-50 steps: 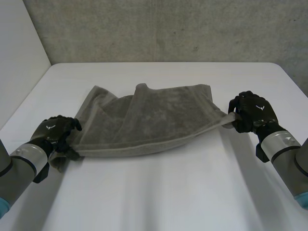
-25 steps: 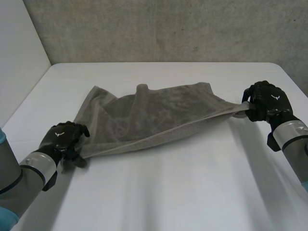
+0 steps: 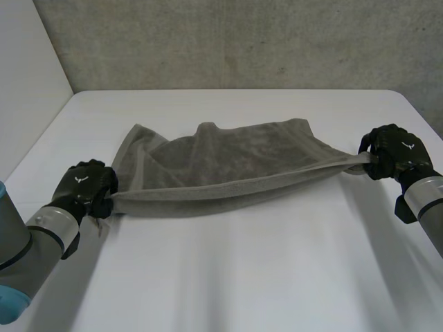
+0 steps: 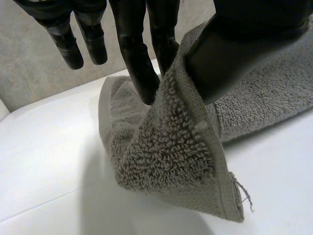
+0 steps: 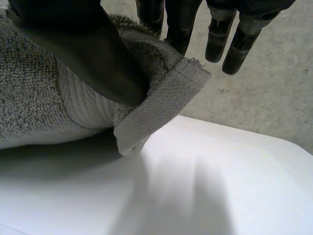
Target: Fold the towel.
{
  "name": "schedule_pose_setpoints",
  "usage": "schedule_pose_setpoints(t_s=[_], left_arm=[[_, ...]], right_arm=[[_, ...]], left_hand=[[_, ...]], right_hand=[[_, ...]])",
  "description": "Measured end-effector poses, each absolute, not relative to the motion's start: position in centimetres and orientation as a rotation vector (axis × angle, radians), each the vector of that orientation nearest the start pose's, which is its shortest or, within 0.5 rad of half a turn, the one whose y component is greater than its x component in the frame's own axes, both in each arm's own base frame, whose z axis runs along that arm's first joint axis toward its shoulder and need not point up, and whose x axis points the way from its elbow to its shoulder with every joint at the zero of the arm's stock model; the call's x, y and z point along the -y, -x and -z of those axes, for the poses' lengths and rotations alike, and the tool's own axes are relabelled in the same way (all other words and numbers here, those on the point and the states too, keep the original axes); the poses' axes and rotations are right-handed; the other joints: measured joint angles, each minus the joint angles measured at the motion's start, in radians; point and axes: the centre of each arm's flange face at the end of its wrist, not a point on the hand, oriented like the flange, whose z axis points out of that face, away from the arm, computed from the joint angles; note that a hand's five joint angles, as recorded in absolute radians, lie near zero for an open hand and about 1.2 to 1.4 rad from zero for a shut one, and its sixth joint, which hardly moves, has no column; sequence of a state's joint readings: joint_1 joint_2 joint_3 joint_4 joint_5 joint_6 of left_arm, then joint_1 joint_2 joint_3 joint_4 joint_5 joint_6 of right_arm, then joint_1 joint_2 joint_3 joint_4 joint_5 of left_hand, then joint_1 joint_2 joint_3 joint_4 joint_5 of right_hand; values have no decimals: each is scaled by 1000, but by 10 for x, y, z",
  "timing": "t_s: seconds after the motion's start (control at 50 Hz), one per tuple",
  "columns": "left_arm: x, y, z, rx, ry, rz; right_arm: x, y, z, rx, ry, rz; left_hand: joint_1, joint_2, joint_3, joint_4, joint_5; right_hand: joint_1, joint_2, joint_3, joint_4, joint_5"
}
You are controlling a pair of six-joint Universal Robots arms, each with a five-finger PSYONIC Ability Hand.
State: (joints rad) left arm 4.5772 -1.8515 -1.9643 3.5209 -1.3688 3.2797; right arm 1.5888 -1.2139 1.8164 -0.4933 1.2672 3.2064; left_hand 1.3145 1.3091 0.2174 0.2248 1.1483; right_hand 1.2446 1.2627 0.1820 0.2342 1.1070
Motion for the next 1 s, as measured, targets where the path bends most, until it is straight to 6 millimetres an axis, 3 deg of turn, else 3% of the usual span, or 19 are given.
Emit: schedule_pose_setpoints(t_s=[0.34, 0.5, 0.64, 0.78, 0.88, 1.0], left_arm=[[260, 189, -171, -2646, -670, 1988], [261, 182, -208, -2569, -710, 2057], [251, 184, -226, -2547, -748, 2089], [235, 194, -220, -2612, -830, 2065], [225, 198, -209, -2679, -867, 2012], [217, 198, -201, -2728, -885, 1949]], right_arm=[[325, -156, -176, -2158, 457, 1800], [329, -138, -211, -2139, 576, 1903], [328, -127, -251, -2051, 635, 2018], [319, -127, -268, -1985, 704, 2004], [313, -124, -265, -1989, 769, 1960], [312, -104, -258, -2057, 887, 1957]], left_hand=[[0, 0, 0, 0, 0], [0, 0, 0, 0, 0], [0, 0, 0, 0, 0], [0, 8, 0, 0, 9], [0, 8, 0, 0, 10], [0, 8, 0, 0, 10]], right_hand=[[0, 8, 0, 0, 0], [0, 8, 0, 0, 0], [0, 8, 0, 0, 0], [4, 8, 0, 0, 7], [4, 8, 0, 0, 7], [4, 8, 0, 0, 7]])
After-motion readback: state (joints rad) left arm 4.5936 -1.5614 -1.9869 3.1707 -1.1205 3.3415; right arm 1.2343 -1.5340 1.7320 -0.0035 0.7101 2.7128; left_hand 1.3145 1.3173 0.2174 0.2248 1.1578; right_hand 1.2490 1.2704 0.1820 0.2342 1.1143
